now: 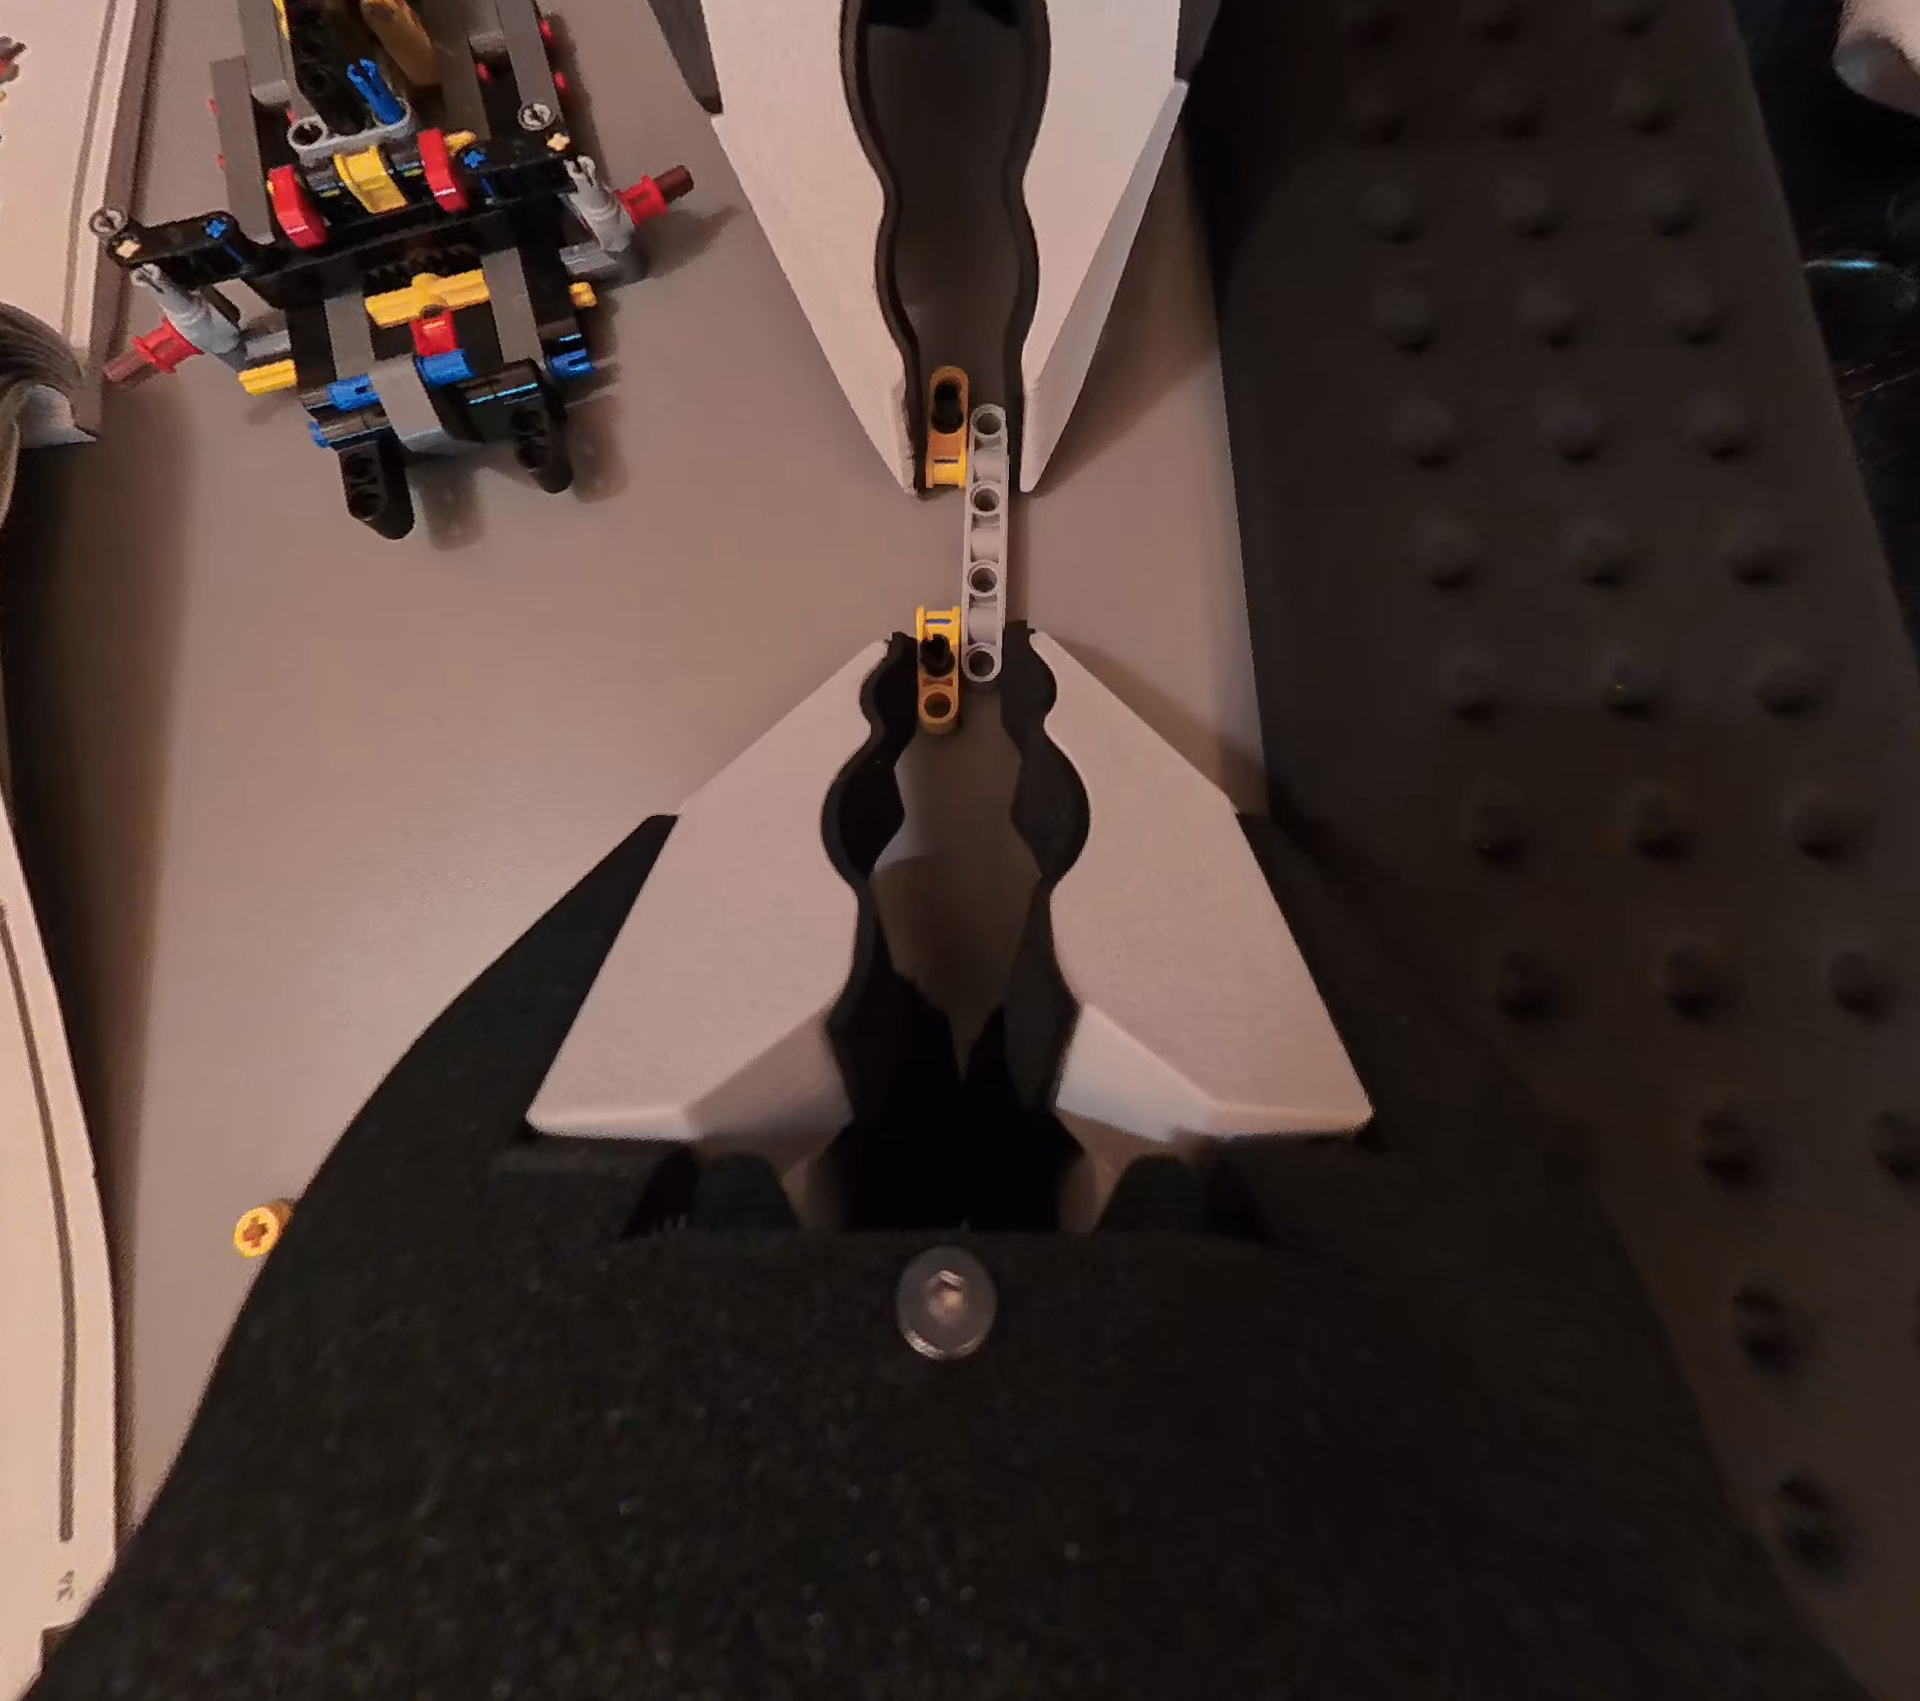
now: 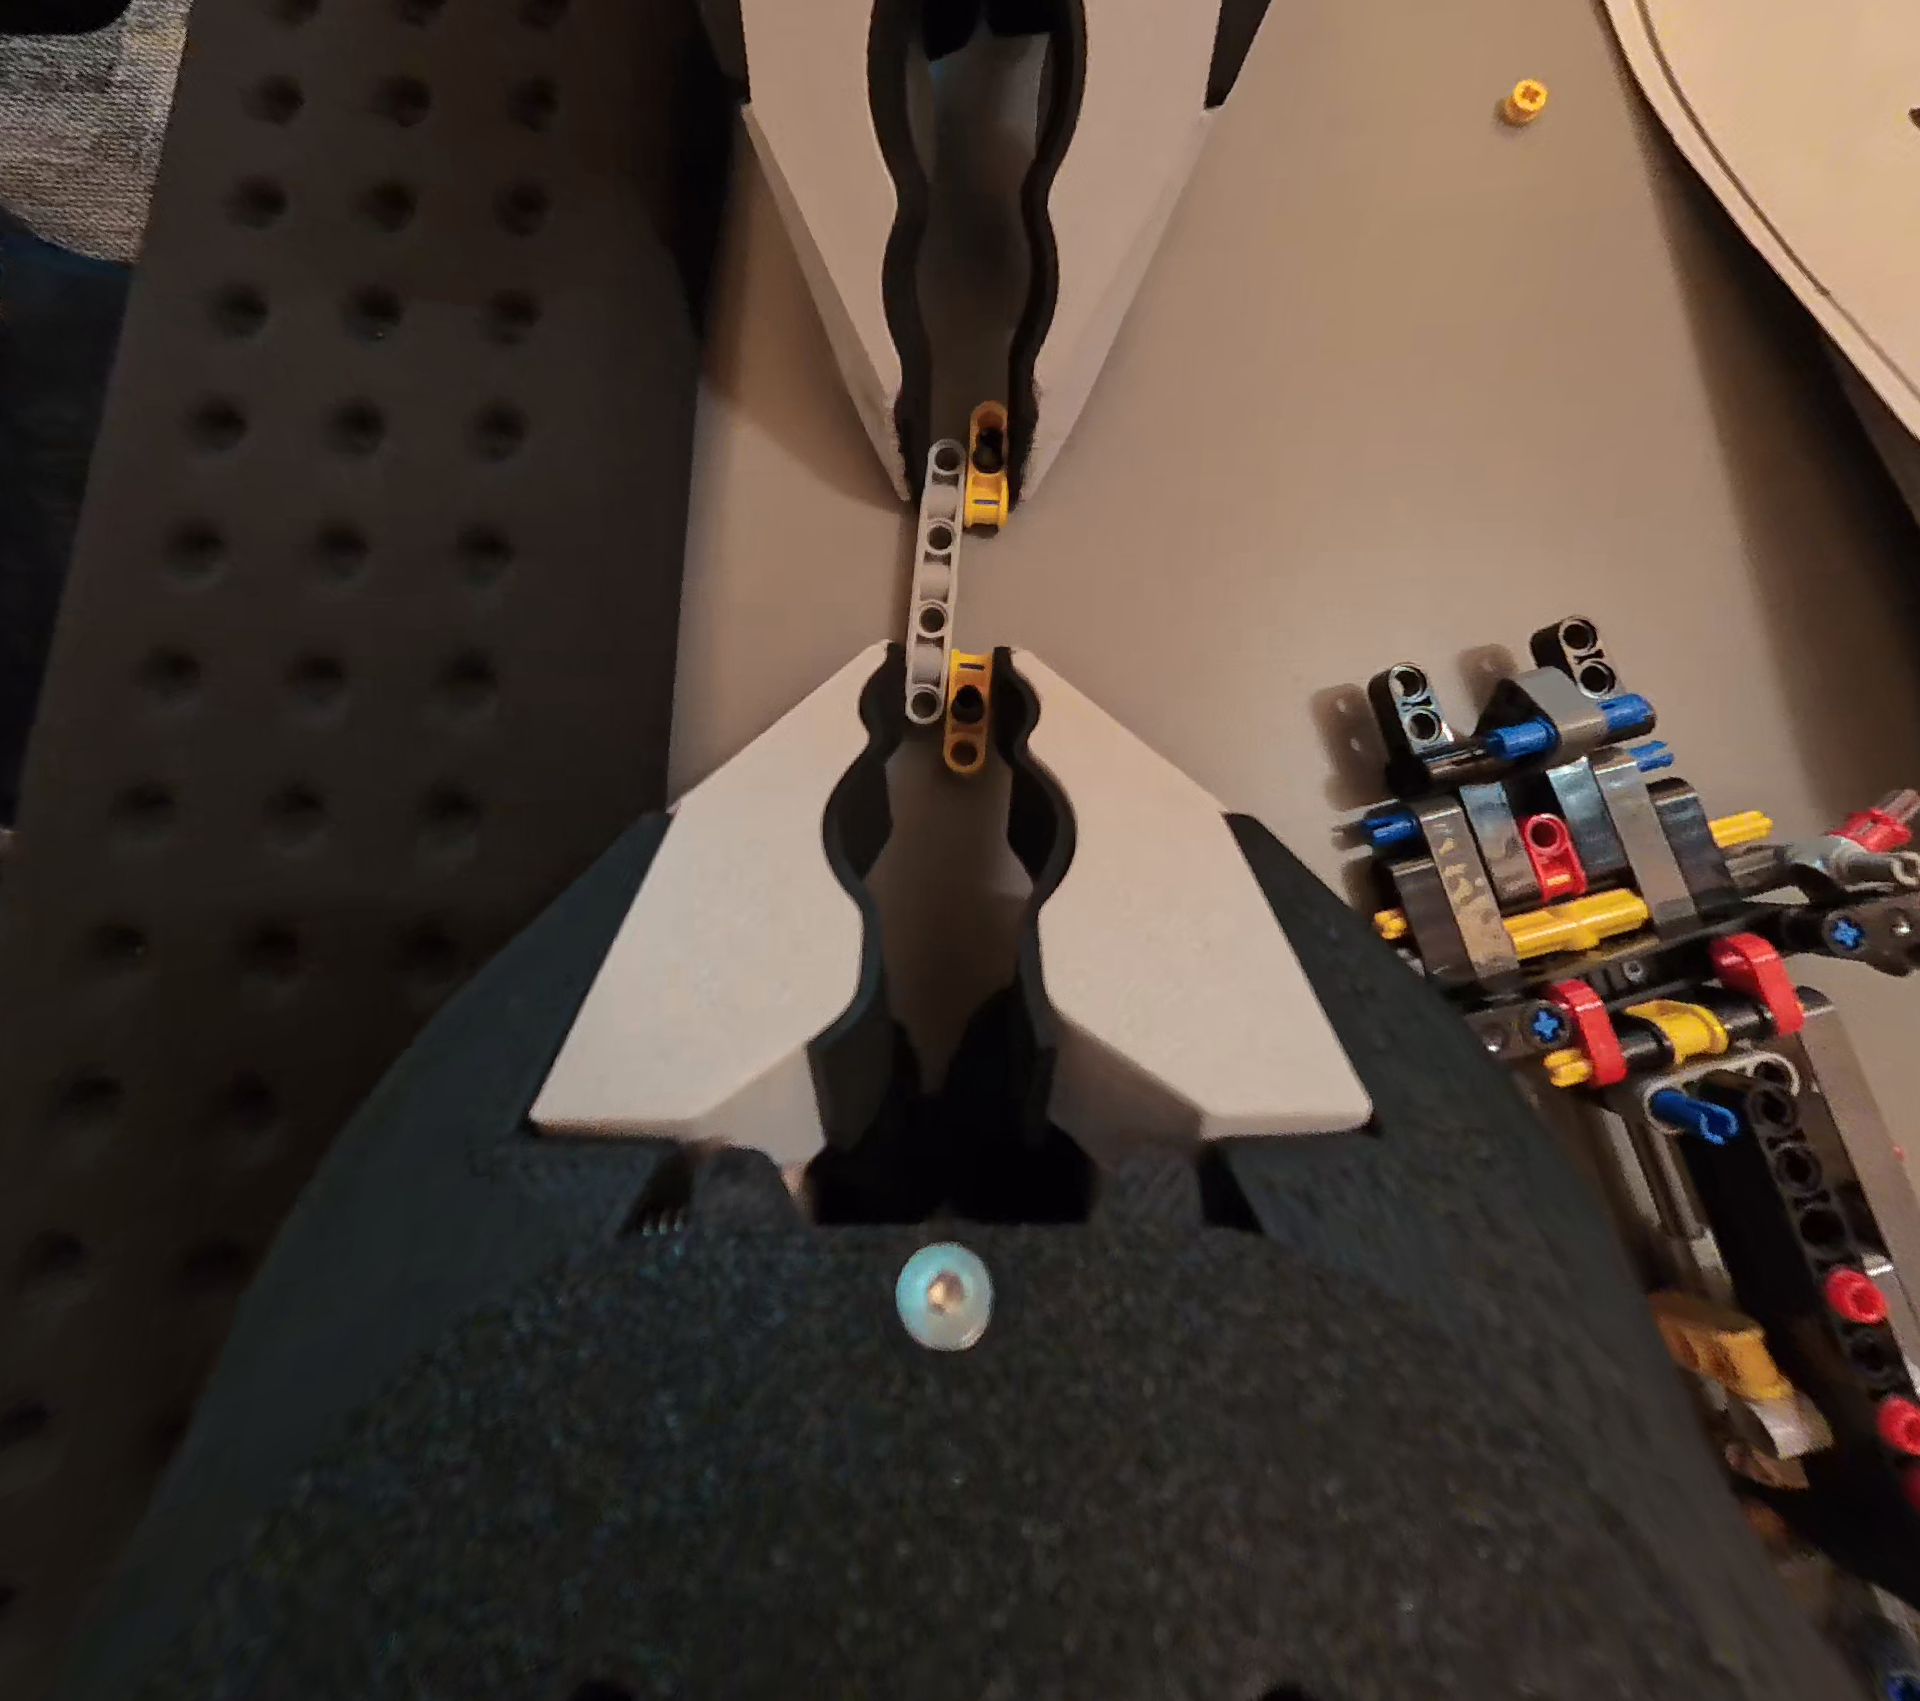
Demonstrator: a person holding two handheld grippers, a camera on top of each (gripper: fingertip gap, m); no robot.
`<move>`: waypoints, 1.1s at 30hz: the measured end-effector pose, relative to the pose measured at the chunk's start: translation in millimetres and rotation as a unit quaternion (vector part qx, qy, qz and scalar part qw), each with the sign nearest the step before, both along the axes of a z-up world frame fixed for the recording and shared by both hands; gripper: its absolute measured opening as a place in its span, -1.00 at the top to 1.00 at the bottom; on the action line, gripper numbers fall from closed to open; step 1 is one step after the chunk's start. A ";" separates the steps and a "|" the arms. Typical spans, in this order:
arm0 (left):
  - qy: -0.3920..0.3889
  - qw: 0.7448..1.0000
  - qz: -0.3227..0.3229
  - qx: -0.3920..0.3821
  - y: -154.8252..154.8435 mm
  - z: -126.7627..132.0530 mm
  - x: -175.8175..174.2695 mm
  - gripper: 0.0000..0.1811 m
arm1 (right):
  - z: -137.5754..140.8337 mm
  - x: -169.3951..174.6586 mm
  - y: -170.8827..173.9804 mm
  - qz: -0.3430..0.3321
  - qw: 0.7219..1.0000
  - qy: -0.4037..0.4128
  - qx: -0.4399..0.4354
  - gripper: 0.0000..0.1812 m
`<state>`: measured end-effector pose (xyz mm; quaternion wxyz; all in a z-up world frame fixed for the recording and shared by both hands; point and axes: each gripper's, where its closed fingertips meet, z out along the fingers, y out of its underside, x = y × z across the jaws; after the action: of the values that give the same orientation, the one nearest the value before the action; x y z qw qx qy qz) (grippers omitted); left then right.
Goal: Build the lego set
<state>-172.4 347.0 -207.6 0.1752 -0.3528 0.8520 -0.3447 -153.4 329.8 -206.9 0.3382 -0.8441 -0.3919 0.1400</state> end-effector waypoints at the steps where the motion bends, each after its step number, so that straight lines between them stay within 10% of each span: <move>1: 0.001 1.000 -0.001 -0.001 -1.2 -0.1 0.1 0.84 | -0.3 0.6 -1.4 0.006 1.000 -0.004 -0.007 0.82; 15: 0.010 1.000 0.018 -0.008 -10.0 13.8 20.2 0.84 | 28.2 25.8 -10.2 -0.073 0.995 0.068 0.031 0.69; 25: 0.018 0.999 -0.040 0.005 -51.0 18.9 64.8 0.84 | 75.7 208.4 -49.6 -0.415 0.875 0.034 0.248 0.85; 33: 0.032 0.997 -0.068 0.031 -63.1 2.8 75.3 0.84 | 69.0 222.6 -48.5 -0.447 0.861 0.028 0.241 0.89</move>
<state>-97.1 283.9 -204.9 0.1349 -0.2995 0.8895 -0.3177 69.2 281.3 -137.9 0.5685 -0.8163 0.0152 -0.1012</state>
